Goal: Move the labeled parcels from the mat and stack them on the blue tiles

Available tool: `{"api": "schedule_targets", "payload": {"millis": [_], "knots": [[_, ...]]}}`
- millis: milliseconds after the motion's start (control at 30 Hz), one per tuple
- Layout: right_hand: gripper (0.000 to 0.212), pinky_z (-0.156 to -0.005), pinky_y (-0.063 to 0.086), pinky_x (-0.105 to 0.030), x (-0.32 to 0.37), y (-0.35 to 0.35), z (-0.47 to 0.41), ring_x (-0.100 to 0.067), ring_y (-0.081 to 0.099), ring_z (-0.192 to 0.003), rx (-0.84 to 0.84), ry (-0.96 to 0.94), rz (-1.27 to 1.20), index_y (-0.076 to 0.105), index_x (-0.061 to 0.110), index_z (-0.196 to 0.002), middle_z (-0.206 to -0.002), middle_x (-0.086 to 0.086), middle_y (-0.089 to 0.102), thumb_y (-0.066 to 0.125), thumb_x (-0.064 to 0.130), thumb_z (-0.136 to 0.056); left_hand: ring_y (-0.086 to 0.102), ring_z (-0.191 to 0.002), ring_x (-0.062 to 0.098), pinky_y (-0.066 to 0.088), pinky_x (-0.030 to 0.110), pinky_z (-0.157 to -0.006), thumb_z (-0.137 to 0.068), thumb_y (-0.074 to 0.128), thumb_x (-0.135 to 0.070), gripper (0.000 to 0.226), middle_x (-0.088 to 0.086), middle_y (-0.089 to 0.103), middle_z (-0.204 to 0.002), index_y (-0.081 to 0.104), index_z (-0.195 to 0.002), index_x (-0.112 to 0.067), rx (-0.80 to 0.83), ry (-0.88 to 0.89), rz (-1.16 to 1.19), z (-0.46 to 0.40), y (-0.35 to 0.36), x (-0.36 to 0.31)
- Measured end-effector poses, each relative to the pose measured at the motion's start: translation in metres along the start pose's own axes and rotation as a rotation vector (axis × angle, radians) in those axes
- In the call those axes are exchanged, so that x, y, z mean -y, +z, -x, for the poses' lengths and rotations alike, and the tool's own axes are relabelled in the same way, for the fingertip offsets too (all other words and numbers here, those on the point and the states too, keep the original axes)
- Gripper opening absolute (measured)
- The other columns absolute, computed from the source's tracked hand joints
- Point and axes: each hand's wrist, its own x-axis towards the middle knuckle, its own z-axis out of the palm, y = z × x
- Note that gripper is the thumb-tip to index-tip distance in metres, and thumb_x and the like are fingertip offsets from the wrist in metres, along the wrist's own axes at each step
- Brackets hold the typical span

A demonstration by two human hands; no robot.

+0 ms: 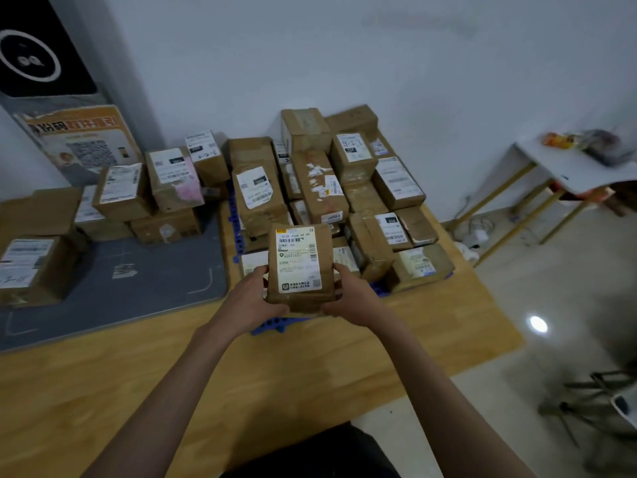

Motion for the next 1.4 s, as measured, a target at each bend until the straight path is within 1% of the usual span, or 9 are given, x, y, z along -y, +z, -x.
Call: {"api": "schedule_targets", "payload": {"millis": [133,300,433,600,733,833,967,1100,1400], "knots": [[0.091,-0.089,0.052,-0.034,-0.019,-0.022,0.001,-0.025,0.058,-0.116,-0.027,0.002,-0.014,0.026,0.018,-0.150,-0.132,-0.007,0.058,0.079,0.013,-0.076,0.059,-0.095,0.012,0.043,0.024,-0.067,-0.067,0.084,-0.038,0.081,-0.006,0.056,-0.123,0.041,-0.134,-0.023,0.039,0.023,-0.023,-0.013,0.010,-0.022],[0.090,-0.094,0.052,-0.038,-0.045,-0.064,-0.010,-0.025,0.058,-0.118,-0.042,-0.004,-0.016,0.027,0.019,-0.150,-0.131,-0.005,0.058,0.078,0.011,-0.076,0.057,-0.096,0.011,0.042,0.024,-0.067,-0.070,0.082,-0.038,0.083,-0.007,0.056,-0.124,0.038,-0.139,-0.026,0.042,0.045,-0.028,-0.036,0.031,-0.062],[0.095,-0.082,0.051,-0.032,-0.071,-0.107,-0.029,-0.026,0.060,-0.113,-0.050,-0.048,0.010,0.022,0.021,-0.153,-0.131,-0.005,0.059,0.078,0.012,-0.076,0.059,-0.097,0.015,0.041,0.022,-0.063,-0.072,0.082,-0.038,0.078,-0.007,0.054,-0.127,0.040,-0.136,-0.025,0.021,0.039,-0.020,-0.062,0.055,-0.100],[0.096,-0.094,0.052,-0.043,-0.115,-0.173,-0.055,-0.026,0.060,-0.115,-0.052,-0.062,0.010,0.023,0.021,-0.152,-0.135,-0.003,0.056,0.080,0.012,-0.076,0.058,-0.100,0.012,0.041,0.023,-0.065,-0.070,0.082,-0.042,0.078,-0.009,0.055,-0.127,0.041,-0.134,-0.027,-0.024,0.027,-0.002,-0.103,0.094,-0.155],[0.094,-0.086,0.049,-0.030,-0.154,-0.222,-0.075,-0.014,0.058,-0.108,-0.038,-0.082,0.021,0.027,0.024,-0.151,-0.126,0.001,0.061,0.081,0.015,-0.074,0.051,-0.102,0.009,0.038,0.019,-0.067,-0.071,0.082,-0.041,0.084,-0.007,0.051,-0.132,0.036,-0.139,-0.024,-0.021,-0.009,0.037,-0.136,0.131,-0.195],[0.095,-0.084,0.046,-0.027,-0.178,-0.246,-0.092,-0.018,0.059,-0.111,0.000,-0.054,0.014,0.026,0.025,-0.152,-0.128,-0.001,0.060,0.080,0.013,-0.074,0.053,-0.105,0.014,0.039,0.023,-0.069,-0.072,0.081,-0.043,0.085,-0.004,0.054,-0.132,0.036,-0.140,-0.023,-0.013,-0.065,0.029,-0.154,0.155,-0.212],[0.091,-0.079,0.051,-0.027,-0.202,-0.259,-0.110,-0.018,0.061,-0.105,0.079,-0.043,0.005,0.029,0.028,-0.149,-0.125,-0.001,0.060,0.079,0.011,-0.075,0.050,-0.103,0.011,0.038,0.022,-0.069,-0.072,0.081,-0.041,0.082,-0.004,0.055,-0.130,0.038,-0.139,-0.022,-0.006,-0.151,0.047,-0.168,0.181,-0.221],[0.091,-0.098,0.050,-0.043,-0.215,-0.259,-0.128,-0.019,0.056,-0.118,0.150,-0.037,0.011,0.031,0.028,-0.149,-0.129,0.000,0.060,0.079,0.011,-0.074,0.053,-0.109,0.017,0.045,0.030,-0.081,-0.073,0.079,-0.040,0.078,-0.001,0.053,-0.128,0.041,-0.137,-0.019,0.002,-0.231,0.011,-0.178,0.192,-0.223],[0.093,-0.100,0.049,-0.042,-0.224,-0.253,-0.166,-0.019,0.056,-0.120,0.226,-0.047,0.005,0.029,0.023,-0.151,-0.132,-0.002,0.059,0.080,0.013,-0.074,0.051,-0.110,0.019,0.044,0.030,-0.081,-0.074,0.078,-0.037,0.068,0.002,0.049,-0.128,0.046,-0.130,-0.016,-0.009,-0.301,-0.052,-0.203,0.195,-0.218]]}}
